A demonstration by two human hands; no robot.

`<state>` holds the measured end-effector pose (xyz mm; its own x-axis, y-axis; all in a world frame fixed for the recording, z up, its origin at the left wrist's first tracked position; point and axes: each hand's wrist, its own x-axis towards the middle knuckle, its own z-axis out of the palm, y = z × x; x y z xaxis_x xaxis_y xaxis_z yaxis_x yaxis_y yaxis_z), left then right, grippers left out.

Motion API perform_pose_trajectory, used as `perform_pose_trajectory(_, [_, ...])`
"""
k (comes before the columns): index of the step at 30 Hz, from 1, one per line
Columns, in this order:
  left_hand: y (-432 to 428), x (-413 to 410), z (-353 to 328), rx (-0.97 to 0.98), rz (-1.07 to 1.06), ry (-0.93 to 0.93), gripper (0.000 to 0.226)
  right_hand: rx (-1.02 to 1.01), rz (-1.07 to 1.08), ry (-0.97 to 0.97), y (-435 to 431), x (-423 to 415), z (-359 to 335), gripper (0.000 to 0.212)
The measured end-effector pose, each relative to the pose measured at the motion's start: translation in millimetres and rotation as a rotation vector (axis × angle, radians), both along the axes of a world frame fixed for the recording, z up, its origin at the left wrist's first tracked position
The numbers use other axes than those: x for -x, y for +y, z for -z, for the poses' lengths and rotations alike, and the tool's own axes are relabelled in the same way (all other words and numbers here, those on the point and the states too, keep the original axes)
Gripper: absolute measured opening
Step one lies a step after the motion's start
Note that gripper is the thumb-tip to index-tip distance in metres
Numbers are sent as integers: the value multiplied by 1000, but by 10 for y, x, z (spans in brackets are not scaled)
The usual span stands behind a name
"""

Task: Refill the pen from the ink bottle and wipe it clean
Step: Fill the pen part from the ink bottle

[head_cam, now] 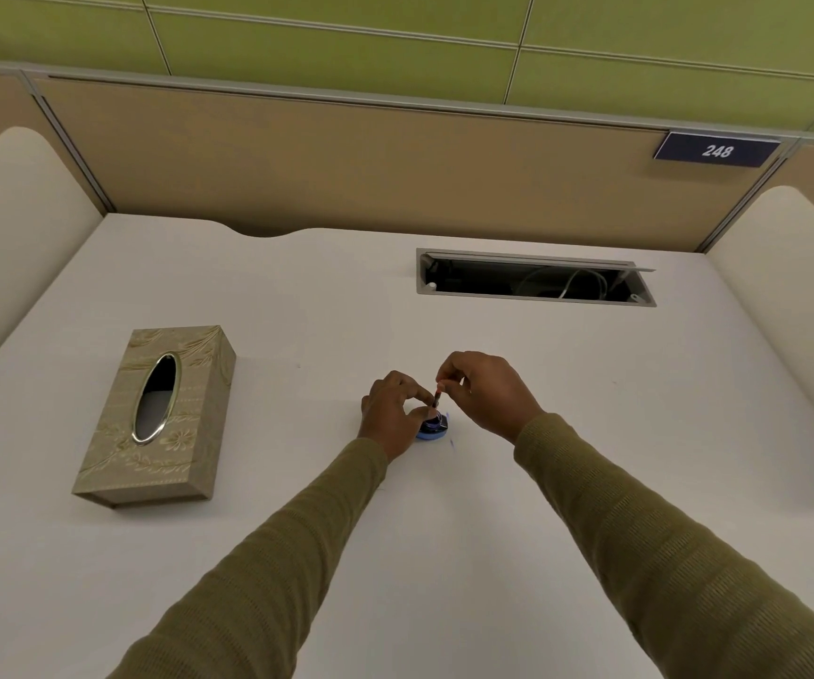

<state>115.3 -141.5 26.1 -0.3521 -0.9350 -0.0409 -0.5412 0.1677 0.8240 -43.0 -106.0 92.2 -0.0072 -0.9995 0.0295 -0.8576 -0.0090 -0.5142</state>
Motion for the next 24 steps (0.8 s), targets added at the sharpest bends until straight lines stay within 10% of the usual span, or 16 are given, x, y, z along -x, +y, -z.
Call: perform_pose_trajectory(24, [17, 14, -28, 19, -5, -21, 10, 10, 75, 30, 47, -46, -40, 10])
